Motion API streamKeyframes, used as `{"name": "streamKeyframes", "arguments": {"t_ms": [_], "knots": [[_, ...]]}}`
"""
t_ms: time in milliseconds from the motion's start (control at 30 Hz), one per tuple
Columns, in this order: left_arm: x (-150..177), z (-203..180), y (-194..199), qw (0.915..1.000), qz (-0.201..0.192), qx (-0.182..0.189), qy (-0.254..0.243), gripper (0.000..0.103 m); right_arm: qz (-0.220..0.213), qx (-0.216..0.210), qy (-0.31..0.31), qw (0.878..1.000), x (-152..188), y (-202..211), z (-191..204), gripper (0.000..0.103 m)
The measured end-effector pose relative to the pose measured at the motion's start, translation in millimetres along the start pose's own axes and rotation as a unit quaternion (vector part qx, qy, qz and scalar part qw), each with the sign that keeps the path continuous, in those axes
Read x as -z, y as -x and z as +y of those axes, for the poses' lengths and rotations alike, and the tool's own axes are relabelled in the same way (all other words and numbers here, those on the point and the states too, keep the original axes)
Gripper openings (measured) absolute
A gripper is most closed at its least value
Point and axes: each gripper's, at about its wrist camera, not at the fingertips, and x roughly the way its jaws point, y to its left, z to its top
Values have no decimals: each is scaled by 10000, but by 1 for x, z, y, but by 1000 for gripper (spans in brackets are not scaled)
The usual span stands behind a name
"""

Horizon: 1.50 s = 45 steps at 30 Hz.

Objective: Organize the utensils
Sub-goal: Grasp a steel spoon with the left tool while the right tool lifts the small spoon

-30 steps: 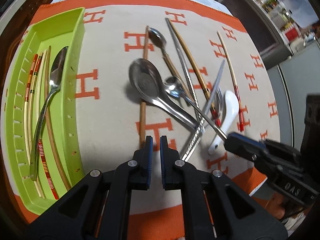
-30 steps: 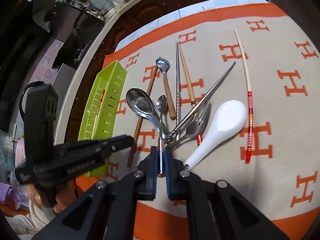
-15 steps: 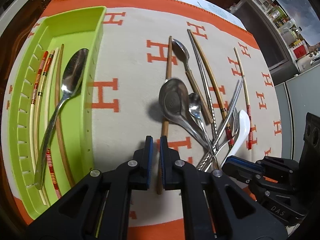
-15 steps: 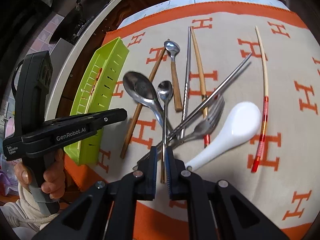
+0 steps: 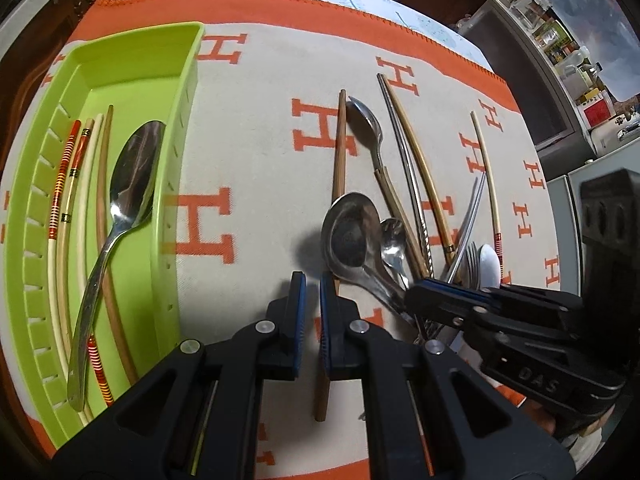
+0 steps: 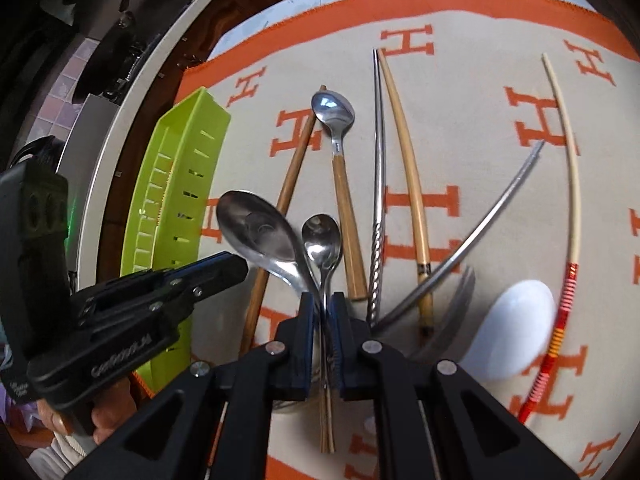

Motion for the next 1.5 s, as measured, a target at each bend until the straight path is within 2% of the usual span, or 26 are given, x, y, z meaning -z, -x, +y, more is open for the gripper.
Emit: {"name": "streamKeyframes", "arguments": {"t_ms": [133,200,433,900,967,1133,1500], "knots": [[-2,1,-4,10000,15,29,8,5,-58,-122,-103,9999,-4,-3,-3,8],[-3,2,-6,10000,20,40,15,5,-198,-83,-100,9997,-2,0,-4,4],[-7,2,-10,9999,10,105,0,5,-424,-56,-152,9990,2,9,-6,2],[-4,-9,0,9989,-146,285,-329,5,-498,-183,-170,9984,11,20,-9,2],[-4,-9,0,9987,-141,355,-341,7,-504,-183,-189,9984,12,21,-11,2],[-2,-12,5,9972,-253,465,-520,31,-493,-199,-225,9983,11,21,-14,2],[-15,-20,-10,9966,-502,77,-649,31,-549,-247,-301,9977,12,25,-18,2]]}}
